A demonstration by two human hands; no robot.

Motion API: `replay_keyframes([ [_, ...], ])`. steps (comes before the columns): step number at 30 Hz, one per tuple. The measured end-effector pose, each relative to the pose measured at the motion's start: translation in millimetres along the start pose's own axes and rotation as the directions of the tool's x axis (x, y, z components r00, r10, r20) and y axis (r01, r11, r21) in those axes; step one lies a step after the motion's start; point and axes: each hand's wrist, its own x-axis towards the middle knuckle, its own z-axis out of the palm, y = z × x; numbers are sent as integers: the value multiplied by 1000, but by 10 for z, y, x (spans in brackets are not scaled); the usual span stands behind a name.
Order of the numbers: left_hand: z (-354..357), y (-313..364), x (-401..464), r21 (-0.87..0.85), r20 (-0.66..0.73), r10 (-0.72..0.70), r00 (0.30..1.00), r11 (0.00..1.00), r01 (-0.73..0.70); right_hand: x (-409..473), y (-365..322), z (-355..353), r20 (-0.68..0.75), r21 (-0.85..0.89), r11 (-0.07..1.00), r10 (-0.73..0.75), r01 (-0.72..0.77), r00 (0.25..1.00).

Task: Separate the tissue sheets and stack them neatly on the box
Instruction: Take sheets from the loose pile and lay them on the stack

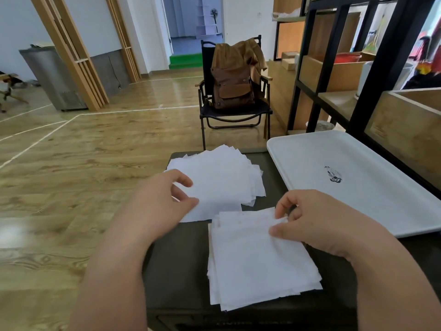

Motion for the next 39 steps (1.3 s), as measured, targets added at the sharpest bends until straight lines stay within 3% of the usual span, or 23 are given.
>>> replay_keyframes([
  [1,43,-60,54,14,-66,8,998,1000,-8,5,7,3,-2,-6,1000,0,0,1000],
  [3,185,-153,132,44,-68,-11,998,999,14,9,14,4,-19,-15,1000,-1,1,1000],
  [6,439,-172,188,52,-122,-182,976,981,190,20,1,-5,-117,28,1000,8,-5,993],
  [8,551,-157,208,161,-208,-235,949,949,270,29,-5,-9,-186,69,998,7,6,982],
  [21,612,-44,154,205,-230,-159,960,956,208,70,-9,16,-279,128,990,-28,66,960],
  [25,504,6,120,173,-306,-63,950,977,121,52,-41,11,-312,152,984,-44,95,949],
  [28,350,46,104,106,-358,75,931,994,-39,30,-73,1,-358,170,975,-73,142,931],
  [34,90,113,-14,28,-311,338,888,937,-347,26,-135,25,-392,216,937,-175,275,903],
  [39,-29,217,-128,22,-282,479,831,869,-494,25,-207,105,-369,208,895,-301,394,879],
])
